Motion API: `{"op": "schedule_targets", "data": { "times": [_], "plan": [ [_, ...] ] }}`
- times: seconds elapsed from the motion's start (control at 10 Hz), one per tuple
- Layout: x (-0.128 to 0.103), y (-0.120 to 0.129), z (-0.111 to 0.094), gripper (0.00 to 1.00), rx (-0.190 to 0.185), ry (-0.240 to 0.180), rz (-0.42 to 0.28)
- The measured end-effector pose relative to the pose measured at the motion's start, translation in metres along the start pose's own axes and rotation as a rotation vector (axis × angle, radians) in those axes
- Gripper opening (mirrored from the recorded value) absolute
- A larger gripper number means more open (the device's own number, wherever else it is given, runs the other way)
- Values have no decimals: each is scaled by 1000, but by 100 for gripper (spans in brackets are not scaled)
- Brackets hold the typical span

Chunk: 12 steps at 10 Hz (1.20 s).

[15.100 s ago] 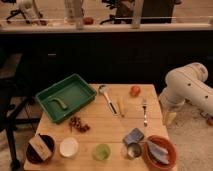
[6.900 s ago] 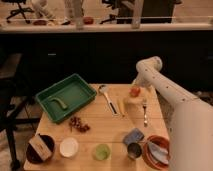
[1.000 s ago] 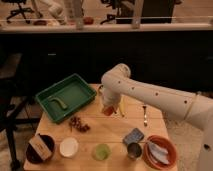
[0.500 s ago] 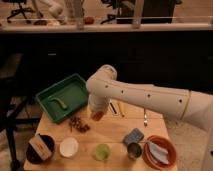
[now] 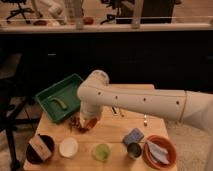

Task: Place apple in paper cup

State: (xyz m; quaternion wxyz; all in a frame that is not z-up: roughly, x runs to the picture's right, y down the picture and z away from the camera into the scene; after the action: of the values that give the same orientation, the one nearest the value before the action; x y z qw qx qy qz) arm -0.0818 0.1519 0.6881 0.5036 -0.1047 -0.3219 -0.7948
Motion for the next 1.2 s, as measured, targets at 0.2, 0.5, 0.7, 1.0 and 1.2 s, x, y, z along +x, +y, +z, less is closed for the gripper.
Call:
{"op": "schedule_targets", "data": {
  "times": [0.2, 0.5, 0.7, 1.0, 1.2],
  "plan": [
    [-4, -22, 4, 0, -8, -69, -2],
    [-9, -51, 7, 0, -45, -171, -6],
    [-16, -58, 7, 0, -58, -199, -1],
    [-22, -66, 7, 0, -68, -211, 16],
    [-25, -77, 13, 0, -54, -224, 31]
  ]
}}
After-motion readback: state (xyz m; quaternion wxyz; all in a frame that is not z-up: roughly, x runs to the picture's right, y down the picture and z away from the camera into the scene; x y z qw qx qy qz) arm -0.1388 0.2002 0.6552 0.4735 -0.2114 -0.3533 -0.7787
